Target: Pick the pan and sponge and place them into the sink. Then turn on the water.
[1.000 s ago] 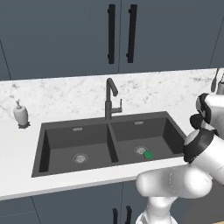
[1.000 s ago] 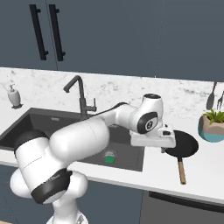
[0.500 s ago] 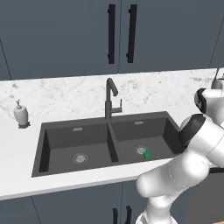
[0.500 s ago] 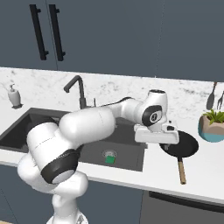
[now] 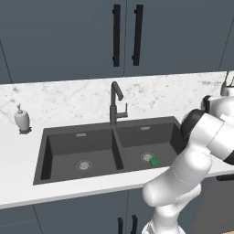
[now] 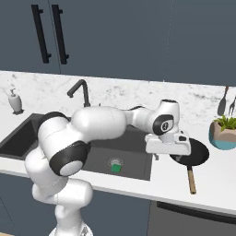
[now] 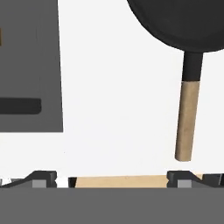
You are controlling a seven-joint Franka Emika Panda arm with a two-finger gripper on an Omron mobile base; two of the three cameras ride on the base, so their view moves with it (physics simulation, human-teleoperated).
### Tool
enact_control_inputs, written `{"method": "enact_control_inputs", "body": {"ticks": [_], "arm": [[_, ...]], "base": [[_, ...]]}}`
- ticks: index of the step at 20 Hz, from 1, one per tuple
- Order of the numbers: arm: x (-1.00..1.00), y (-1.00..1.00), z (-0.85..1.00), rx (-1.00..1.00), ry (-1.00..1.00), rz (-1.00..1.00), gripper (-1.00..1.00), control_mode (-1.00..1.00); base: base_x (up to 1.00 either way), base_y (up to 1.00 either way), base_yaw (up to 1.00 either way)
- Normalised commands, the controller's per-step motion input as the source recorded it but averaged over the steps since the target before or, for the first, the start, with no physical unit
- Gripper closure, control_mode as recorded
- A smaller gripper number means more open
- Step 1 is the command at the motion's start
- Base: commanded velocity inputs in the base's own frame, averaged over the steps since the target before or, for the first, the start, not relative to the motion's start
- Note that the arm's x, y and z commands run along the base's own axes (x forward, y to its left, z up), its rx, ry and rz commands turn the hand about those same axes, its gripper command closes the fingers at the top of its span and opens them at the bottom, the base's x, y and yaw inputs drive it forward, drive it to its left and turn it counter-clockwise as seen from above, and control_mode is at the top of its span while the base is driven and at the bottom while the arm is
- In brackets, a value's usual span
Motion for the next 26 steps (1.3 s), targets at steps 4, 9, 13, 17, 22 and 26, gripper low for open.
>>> {"method": "enact_control_inputs", "body": {"ticks": [4,9,13,17,22,26], "arm": [[0.01,-0.25,-0.19,0.06,0.02,0.00,-1.00,-1.00],[0.03,-0.26,-0.18,0.09,0.00,0.02,-1.00,-1.00],[0.04,-0.24,-0.21,0.07,0.01,0.03,-1.00,-1.00],[0.06,-0.16,-0.15,0.03,0.00,0.01,-1.00,-1.00],[0.09,-0.21,-0.12,0.02,0.00,0.02,-1.00,-1.00],[0.14,-0.10,-0.13,0.00,0.01,0.03,-1.00,-1.00]], "base": [[0.00,0.00,0.00],[0.00,0.00,0.00],[0.00,0.00,0.00],[0.00,0.00,0.00],[0.00,0.00,0.00],[0.00,0.00,0.00]]}}
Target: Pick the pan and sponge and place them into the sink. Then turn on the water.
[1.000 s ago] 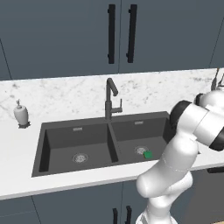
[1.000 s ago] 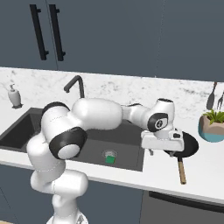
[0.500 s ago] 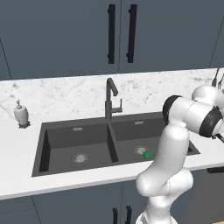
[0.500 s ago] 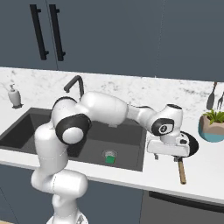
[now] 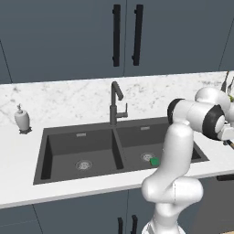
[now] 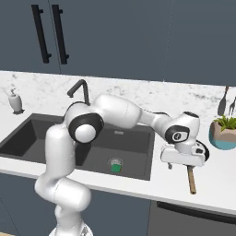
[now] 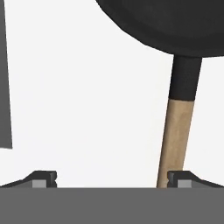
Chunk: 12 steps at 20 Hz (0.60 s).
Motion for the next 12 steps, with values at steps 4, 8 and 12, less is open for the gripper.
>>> {"method": "enact_control_inputs", "body": {"ticks": [4,8,12], "arm": [[0.15,-0.09,-0.17,0.00,0.03,0.02,-1.00,-1.00],[0.16,-0.14,-0.19,0.01,0.04,0.02,-1.00,-1.00],[0.14,-0.20,-0.14,0.04,0.03,0.03,-1.00,-1.00]], "base": [[0.00,0.00,0.00],[0.00,0.00,0.00],[0.00,0.00,0.00]]}}
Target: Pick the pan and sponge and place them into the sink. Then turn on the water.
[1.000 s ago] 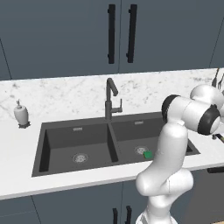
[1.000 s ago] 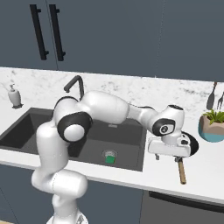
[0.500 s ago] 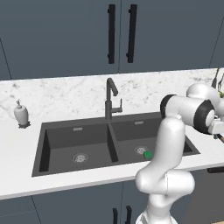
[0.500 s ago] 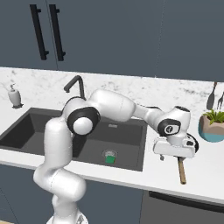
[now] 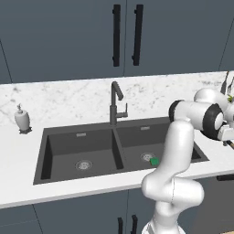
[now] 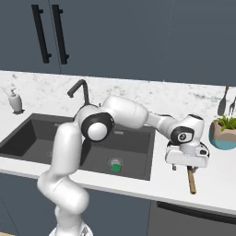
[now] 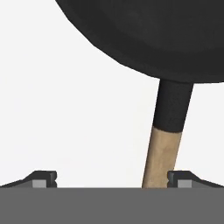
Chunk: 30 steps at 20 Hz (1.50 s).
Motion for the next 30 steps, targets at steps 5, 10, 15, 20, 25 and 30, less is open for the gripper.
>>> {"method": "enact_control_inputs", "body": {"ticks": [5,10,15,20,25,30], "arm": [[0.14,-0.20,-0.12,0.05,0.02,0.03,-1.00,-1.00],[0.14,-0.13,-0.17,0.03,0.02,0.03,-1.00,-1.00],[0.14,-0.10,-0.19,0.03,0.01,0.03,-1.00,-1.00],[0.13,-0.06,-0.16,0.03,0.00,0.02,-1.00,-1.00],[0.14,-0.10,-0.13,0.03,0.00,0.02,-1.00,-1.00],[0.04,0.00,-0.05,0.00,0.00,0.00,1.00,-1.00]], "base": [[0.00,0.00,0.00],[0.00,0.00,0.00],[0.00,0.00,0.00],[0.00,0.00,0.00],[0.00,0.00,0.00],[0.00,0.00,0.00]]}}
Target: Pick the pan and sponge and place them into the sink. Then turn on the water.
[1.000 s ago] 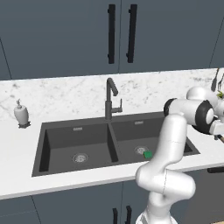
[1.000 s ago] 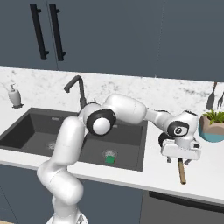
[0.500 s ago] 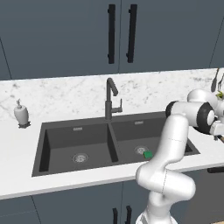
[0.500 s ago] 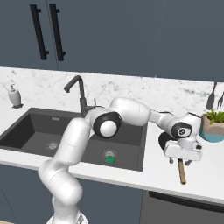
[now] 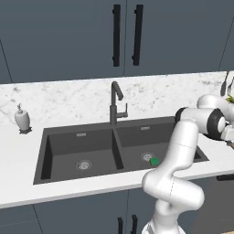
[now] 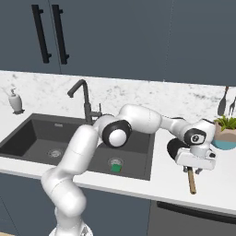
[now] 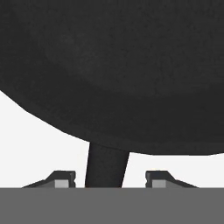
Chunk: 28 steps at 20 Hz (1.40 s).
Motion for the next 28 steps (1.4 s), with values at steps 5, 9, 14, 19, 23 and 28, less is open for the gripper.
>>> {"method": "enact_control_inputs", "body": {"ticks": [5,9,14,19,23,28], "arm": [[0.00,0.00,-0.05,0.00,0.00,0.00,1.00,-1.00],[0.00,0.12,-0.09,0.00,0.00,0.05,1.00,-1.00],[-0.14,0.28,0.02,0.00,-0.01,0.12,1.00,-1.00],[-0.08,0.38,0.22,0.00,-0.05,0.14,1.00,-1.00],[-0.01,0.38,0.26,0.00,-0.15,0.12,1.00,-1.00],[0.00,0.43,0.19,0.00,-0.11,0.10,1.00,-1.00]], "base": [[0.00,0.00,0.00],[0.00,0.00,0.00],[0.00,0.00,0.00],[0.00,0.00,0.00],[0.00,0.00,0.00],[0.00,0.00,0.00]]}}
